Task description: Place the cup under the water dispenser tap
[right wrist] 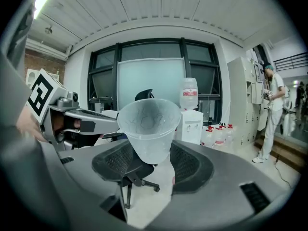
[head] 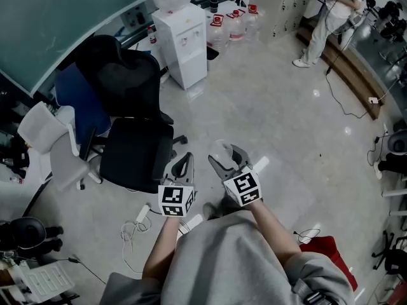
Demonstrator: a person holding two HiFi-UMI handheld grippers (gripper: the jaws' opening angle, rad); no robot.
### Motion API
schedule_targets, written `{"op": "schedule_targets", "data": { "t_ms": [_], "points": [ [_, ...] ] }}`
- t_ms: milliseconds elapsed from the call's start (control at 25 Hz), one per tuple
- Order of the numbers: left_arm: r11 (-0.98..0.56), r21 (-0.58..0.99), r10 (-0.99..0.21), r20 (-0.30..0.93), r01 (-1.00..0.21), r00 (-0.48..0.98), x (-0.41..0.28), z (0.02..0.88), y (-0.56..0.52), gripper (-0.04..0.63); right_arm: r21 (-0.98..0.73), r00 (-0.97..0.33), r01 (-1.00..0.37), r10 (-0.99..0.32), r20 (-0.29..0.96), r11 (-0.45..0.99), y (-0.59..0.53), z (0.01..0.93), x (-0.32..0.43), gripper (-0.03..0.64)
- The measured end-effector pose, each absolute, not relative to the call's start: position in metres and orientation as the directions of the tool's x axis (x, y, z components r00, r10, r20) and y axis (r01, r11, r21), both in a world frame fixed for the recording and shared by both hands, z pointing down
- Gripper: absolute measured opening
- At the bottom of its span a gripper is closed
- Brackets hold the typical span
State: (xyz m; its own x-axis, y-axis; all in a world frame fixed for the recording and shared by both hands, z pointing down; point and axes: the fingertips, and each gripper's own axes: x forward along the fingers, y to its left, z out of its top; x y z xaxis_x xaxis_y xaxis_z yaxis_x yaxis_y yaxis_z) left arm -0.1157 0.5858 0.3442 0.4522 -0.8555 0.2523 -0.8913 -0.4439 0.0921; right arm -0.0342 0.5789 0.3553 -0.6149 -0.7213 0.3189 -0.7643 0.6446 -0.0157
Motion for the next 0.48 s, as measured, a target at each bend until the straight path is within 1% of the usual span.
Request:
{"op": "schedule_targets", "data": {
  "t_ms": [240,480],
  "points": [
    [-0.458,0.097,-0.845,0.261,-0.884,0.466,-0.102,0.354,0.548,0.009,-0.026,-0.599,-0.784,-0.743,0.3,0.621,0.539,0.365,-0.019,0.241],
    [-0.446,0.105,-0.846,0.274,-0.889,0.457,-0.086,0.355,0.481,0.009,-0.034,-0.605,-0.79,-0.768,0.212,0.612,0.47,0.354,-0.001,0.241]
  ]
}}
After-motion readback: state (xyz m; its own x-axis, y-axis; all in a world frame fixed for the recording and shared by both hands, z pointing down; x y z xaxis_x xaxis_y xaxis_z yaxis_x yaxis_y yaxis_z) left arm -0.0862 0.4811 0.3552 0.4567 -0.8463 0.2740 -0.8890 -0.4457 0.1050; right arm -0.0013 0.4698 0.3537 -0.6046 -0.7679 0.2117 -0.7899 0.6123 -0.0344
